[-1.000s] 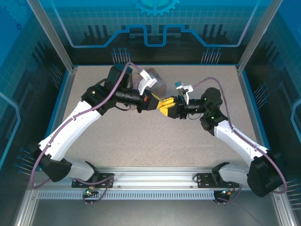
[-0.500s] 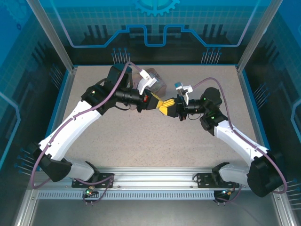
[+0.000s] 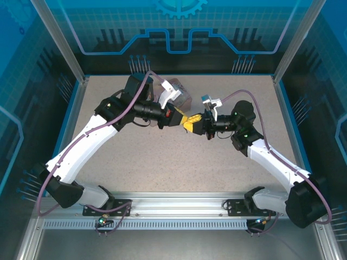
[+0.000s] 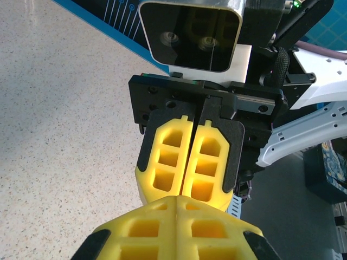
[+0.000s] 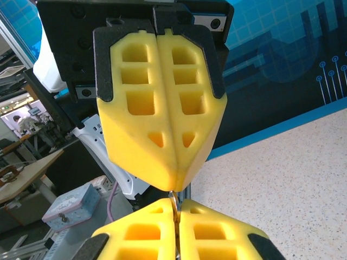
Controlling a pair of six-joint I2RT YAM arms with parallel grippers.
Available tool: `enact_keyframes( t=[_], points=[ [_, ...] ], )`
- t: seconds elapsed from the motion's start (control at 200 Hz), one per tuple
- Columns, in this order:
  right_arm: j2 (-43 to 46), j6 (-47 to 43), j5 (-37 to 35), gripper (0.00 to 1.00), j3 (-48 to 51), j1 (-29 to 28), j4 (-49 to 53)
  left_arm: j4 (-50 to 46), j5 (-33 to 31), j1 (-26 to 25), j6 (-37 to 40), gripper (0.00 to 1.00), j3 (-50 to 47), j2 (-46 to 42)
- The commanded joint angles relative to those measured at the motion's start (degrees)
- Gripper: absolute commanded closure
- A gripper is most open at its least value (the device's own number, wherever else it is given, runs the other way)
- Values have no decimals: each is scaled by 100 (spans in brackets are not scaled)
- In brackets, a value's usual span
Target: Unlock the padlock with the key
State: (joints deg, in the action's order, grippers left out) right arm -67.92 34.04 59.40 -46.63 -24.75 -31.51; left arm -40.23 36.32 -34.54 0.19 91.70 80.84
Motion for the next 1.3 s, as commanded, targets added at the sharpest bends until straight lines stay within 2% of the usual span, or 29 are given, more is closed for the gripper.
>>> enact_keyframes(
  t=[0.0, 0.155, 0.35, 0.42, 0.53, 0.63, 0.645, 0.68, 0.72, 0.75, 0.795, 0.955, 1.161, 1.296],
  points=[
    [130, -135, 20, 95, -91, -12, 83, -210, 95, 63, 141, 100, 227, 40],
    [122, -160, 37, 97, -92, -12, 120, -279, 86, 65, 182, 100, 258, 65],
    [113, -205, 33, 89, -112, -16, 206, -337, 101, 68, 210, 100, 313, 103],
    [117, -213, 50, 91, -127, -21, 197, -358, 103, 70, 214, 100, 330, 116],
    [112, -254, 96, 100, -141, -28, 234, -390, 86, 66, 236, 100, 339, 125],
    [130, -334, 118, 100, -134, -30, 347, -385, 43, 83, 230, 100, 348, 119],
    [130, -342, 120, 100, -130, -32, 365, -362, 42, 95, 214, 96, 348, 117],
    [143, -356, 95, 100, -130, -30, 402, -284, 62, 128, 133, 80, 330, 92],
    [147, -380, 69, 100, -127, -29, 438, -166, 103, 166, 38, 57, 314, 62],
    [149, -389, 55, 100, -119, -30, 464, -60, 102, 203, -47, 50, 290, 21],
    [156, -374, 7, 100, -103, -16, 462, 137, 104, 270, -168, 45, 225, -59],
    [180, -10, -263, 100, 47, 5, 4, 1189, -27, 506, -784, 37, -476, -549],
    [214, 1008, -942, 100, 363, 6, -1173, 3351, -80, 526, -1728, 31, -2049, -1284],
    [209, 1183, -970, 99, 344, -42, -1264, 4163, 76, 515, -2123, 28, -2505, -1315]
  ],
)
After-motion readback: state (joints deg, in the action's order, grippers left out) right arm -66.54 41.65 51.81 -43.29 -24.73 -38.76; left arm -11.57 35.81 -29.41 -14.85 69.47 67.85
